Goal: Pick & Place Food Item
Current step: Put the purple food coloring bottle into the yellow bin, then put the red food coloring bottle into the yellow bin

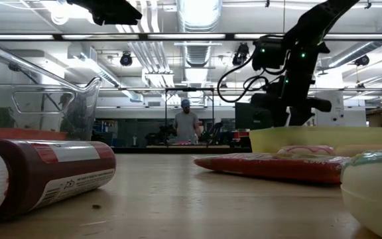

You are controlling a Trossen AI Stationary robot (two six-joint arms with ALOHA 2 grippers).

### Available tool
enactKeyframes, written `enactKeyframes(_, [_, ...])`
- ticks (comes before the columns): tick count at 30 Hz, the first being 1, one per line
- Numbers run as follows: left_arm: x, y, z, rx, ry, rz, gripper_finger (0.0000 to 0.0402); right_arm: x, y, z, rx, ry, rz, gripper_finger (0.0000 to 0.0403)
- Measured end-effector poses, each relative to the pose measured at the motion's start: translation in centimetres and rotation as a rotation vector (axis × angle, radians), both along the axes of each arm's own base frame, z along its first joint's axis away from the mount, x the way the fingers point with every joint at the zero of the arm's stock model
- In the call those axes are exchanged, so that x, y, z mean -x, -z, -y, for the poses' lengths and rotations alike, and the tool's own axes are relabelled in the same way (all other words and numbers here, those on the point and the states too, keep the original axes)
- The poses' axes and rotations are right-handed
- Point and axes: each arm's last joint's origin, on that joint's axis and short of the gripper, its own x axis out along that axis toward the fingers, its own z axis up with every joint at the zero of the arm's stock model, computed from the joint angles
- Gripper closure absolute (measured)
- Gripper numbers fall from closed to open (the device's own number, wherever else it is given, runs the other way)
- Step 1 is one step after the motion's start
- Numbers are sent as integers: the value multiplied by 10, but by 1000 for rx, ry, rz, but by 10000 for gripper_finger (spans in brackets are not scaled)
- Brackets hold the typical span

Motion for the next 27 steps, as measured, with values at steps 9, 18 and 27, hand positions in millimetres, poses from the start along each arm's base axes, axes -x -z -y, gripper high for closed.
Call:
enactKeyframes(9, [0,0,0,0,0,0,113,3,-9,-1,25,-17,23,187])
enactKeyframes(18, [0,0,0,0,0,0,113,2,-9,-1,29,-19,30,184])
enactKeyframes(27, [0,0,0,0,0,0,113,-16,-31,-13,129,-239,209,182])
